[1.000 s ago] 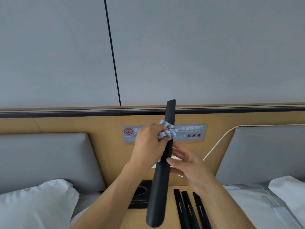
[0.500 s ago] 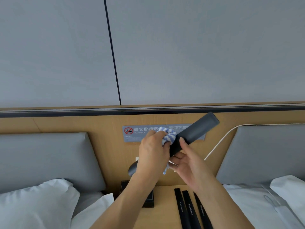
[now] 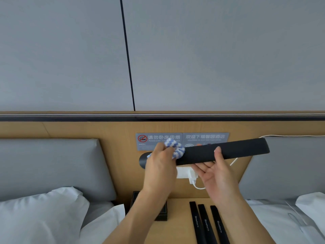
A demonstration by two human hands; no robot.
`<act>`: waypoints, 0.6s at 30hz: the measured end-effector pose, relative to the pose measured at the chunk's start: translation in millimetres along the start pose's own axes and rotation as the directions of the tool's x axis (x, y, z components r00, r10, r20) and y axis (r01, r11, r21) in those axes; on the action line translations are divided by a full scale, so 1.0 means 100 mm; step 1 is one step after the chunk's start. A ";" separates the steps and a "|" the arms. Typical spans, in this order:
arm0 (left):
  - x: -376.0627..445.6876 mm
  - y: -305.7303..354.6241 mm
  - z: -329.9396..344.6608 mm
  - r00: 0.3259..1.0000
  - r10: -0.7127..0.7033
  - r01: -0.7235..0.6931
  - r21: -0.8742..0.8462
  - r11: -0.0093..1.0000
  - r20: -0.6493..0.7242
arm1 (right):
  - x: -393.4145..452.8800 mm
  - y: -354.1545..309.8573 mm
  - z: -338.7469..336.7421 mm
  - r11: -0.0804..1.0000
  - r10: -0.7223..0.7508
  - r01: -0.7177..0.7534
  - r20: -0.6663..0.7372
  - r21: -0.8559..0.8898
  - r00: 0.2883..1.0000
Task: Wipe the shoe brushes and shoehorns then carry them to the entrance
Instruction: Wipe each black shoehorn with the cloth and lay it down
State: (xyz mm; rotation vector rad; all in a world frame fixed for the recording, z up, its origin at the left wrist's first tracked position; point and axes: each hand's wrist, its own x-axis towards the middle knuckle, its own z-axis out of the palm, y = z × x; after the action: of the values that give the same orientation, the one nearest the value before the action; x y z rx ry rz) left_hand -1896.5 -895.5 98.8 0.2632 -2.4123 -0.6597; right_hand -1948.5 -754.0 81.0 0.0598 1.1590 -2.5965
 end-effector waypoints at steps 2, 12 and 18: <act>0.04 -0.22 -0.07 0.996 -0.087 0.087 0.043 0.995 0.005 | -0.01 -0.06 -0.05 0.999 -0.048 0.048 -0.003 -0.006 0.999; -0.12 -0.60 -0.21 0.970 -0.241 0.241 0.086 0.967 -0.004 | -0.09 -0.03 -0.12 0.999 -0.033 0.037 0.094 -0.036 0.995; -0.17 -0.44 -0.12 0.982 -0.191 0.191 0.020 0.981 0.000 | -0.11 0.02 -0.08 0.997 -0.033 0.041 0.120 -0.066 0.992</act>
State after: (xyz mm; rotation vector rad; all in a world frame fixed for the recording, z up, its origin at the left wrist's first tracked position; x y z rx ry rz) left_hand -1874.8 -931.8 75.5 0.5083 -2.4159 -0.7210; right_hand -1938.2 -746.6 75.9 -0.1306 1.2150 -2.5516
